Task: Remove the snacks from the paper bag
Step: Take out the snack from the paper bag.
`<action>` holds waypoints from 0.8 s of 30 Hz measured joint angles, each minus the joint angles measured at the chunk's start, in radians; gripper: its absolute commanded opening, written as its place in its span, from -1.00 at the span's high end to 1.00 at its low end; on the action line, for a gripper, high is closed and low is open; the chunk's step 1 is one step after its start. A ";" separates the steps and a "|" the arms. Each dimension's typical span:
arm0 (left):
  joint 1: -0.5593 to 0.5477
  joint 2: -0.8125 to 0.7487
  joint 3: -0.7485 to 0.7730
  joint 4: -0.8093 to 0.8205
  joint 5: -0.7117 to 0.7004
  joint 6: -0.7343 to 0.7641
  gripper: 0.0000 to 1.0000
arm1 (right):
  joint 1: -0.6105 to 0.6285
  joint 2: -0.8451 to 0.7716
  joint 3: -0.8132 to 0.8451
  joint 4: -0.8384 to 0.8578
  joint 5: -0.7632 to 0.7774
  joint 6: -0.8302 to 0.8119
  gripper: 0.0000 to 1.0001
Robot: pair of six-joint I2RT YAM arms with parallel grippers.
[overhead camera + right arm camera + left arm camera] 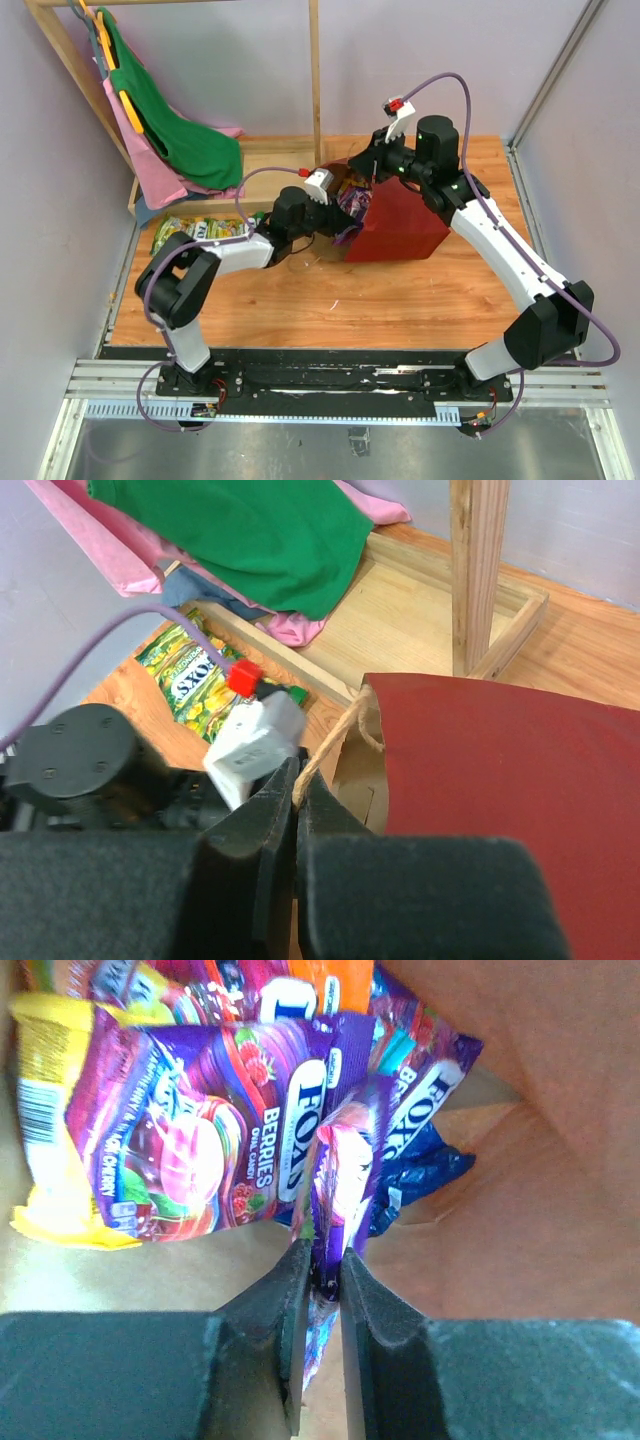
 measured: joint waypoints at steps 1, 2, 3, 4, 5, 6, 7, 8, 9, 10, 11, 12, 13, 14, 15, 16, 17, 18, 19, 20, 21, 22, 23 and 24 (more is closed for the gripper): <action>-0.001 -0.031 -0.014 -0.010 -0.015 0.006 0.59 | 0.000 0.000 0.000 0.002 0.000 0.000 0.99; -0.002 -0.070 -0.032 -0.024 -0.037 0.014 0.60 | 0.000 0.000 0.000 0.006 0.000 0.000 0.99; -0.002 -0.101 -0.044 -0.037 -0.055 0.020 0.60 | 0.000 0.000 0.000 0.007 0.000 0.000 0.98; -0.002 -0.123 -0.051 -0.048 -0.066 0.026 0.60 | 0.000 0.000 0.000 0.006 -0.001 0.000 0.99; -0.002 -0.152 -0.061 -0.067 -0.084 0.033 0.61 | 0.000 0.000 0.000 0.007 -0.001 0.001 0.99; -0.002 -0.183 -0.073 -0.088 -0.105 0.041 0.61 | 0.000 0.000 0.000 0.006 -0.001 0.001 0.99; -0.002 -0.211 -0.084 -0.109 -0.124 0.048 0.62 | 0.000 0.000 0.000 0.007 -0.001 0.001 0.99; -0.002 -0.236 -0.095 -0.127 -0.145 0.054 0.63 | 0.000 0.000 0.000 0.007 -0.002 0.001 0.99; -0.002 -0.265 -0.110 -0.147 -0.167 0.062 0.64 | 0.000 0.000 0.000 0.007 -0.002 0.001 0.99; -0.002 -0.297 -0.128 -0.174 -0.195 0.070 0.64 | 0.000 0.000 0.000 0.008 -0.003 0.001 0.99; -0.002 -0.330 -0.145 -0.201 -0.228 0.077 0.64 | 0.000 0.000 0.000 0.007 -0.003 0.002 0.99; -0.002 -0.366 -0.162 -0.233 -0.260 0.085 0.65 | 0.000 0.000 0.000 0.008 -0.004 0.002 0.99; -0.002 -0.397 -0.174 -0.258 -0.287 0.092 0.65 | 0.000 0.000 0.000 0.008 -0.005 0.002 0.99; -0.002 -0.439 -0.190 -0.294 -0.323 0.099 0.66 | 0.000 0.000 0.000 0.008 -0.005 0.002 0.99; -0.002 -0.478 -0.203 -0.324 -0.352 0.103 0.69 | 0.000 0.000 0.000 0.009 -0.006 0.002 0.99; -0.002 -0.510 -0.211 -0.348 -0.371 0.106 0.70 | 0.000 0.000 0.000 0.010 -0.006 0.002 0.99; -0.002 -0.557 -0.224 -0.377 -0.396 0.111 0.73 | 0.000 0.000 0.000 0.010 -0.007 0.002 0.98; -0.001 -0.608 -0.236 -0.407 -0.418 0.114 0.76 | 0.000 0.000 0.000 0.011 -0.007 0.002 0.99; 0.000 -0.653 -0.243 -0.431 -0.434 0.116 0.79 | 0.000 0.000 0.000 0.011 -0.007 0.002 0.99; 0.005 -0.704 -0.249 -0.462 -0.447 0.117 0.83 | 0.000 0.000 0.000 0.011 -0.007 0.002 0.99; 0.008 -0.739 -0.251 -0.482 -0.458 0.116 0.87 | 0.000 0.000 0.000 0.011 -0.007 0.002 0.99; 0.014 -0.780 -0.252 -0.510 -0.466 0.113 0.91 | 0.000 0.000 0.000 0.011 -0.007 0.002 0.99; 0.024 -0.816 -0.252 -0.534 -0.473 0.108 0.93 | 0.000 0.000 0.000 0.011 -0.007 0.001 0.99; 0.037 -0.852 -0.252 -0.566 -0.480 0.098 0.95 | 0.000 0.000 -0.001 0.011 -0.007 0.000 0.98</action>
